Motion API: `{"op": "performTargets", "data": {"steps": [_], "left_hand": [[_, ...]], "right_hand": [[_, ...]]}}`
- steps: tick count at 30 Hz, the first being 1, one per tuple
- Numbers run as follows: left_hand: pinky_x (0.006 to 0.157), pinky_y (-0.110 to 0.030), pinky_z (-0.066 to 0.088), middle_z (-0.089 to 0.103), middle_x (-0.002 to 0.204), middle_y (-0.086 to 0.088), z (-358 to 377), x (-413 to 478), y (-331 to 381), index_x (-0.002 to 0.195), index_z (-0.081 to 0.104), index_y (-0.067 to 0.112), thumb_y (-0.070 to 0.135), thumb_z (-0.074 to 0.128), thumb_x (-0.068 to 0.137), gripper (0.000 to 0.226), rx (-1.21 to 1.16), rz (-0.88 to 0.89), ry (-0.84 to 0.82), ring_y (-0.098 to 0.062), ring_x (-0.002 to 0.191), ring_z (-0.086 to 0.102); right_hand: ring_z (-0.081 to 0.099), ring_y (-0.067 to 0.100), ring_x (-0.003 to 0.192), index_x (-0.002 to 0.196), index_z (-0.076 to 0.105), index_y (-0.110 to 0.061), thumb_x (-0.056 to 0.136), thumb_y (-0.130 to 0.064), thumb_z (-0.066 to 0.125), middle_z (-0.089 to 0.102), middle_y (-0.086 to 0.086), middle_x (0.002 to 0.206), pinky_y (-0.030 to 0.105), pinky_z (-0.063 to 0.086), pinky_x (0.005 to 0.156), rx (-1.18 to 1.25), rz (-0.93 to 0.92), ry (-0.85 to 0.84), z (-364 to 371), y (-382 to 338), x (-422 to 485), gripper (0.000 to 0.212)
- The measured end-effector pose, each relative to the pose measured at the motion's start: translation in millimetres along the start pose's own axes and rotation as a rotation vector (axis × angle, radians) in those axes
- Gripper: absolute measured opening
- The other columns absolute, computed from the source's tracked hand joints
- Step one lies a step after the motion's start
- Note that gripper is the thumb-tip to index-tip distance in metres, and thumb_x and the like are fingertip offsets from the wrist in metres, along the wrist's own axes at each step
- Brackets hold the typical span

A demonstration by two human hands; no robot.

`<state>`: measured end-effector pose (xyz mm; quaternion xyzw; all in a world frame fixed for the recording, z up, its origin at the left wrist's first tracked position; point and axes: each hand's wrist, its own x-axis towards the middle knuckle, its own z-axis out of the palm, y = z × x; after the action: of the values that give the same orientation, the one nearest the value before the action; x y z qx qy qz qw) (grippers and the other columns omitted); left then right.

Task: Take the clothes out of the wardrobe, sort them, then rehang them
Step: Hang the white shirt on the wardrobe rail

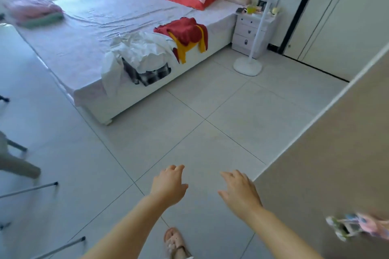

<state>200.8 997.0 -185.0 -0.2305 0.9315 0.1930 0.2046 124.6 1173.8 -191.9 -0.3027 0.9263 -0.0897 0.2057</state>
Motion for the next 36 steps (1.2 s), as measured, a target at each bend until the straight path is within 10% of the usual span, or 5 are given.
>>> {"op": "performTargets", "data": {"steps": [36], "left_hand": [[0.103,-0.036,0.033,0.034,0.142,-0.002,-316.6,413.4,-236.5,0.142,0.026,0.022,0.036,0.047,0.093,0.055,-0.265,-0.445,0.158,-0.023,0.129,0.035]], "right_hand": [[0.034,0.017,0.127,0.142,0.029,-0.024,0.095,-0.037,0.045,0.038,-0.003,0.138,0.028,0.026,0.104,-0.141,-0.431,-0.125,-148.3,-241.0,607.2,0.051]]}}
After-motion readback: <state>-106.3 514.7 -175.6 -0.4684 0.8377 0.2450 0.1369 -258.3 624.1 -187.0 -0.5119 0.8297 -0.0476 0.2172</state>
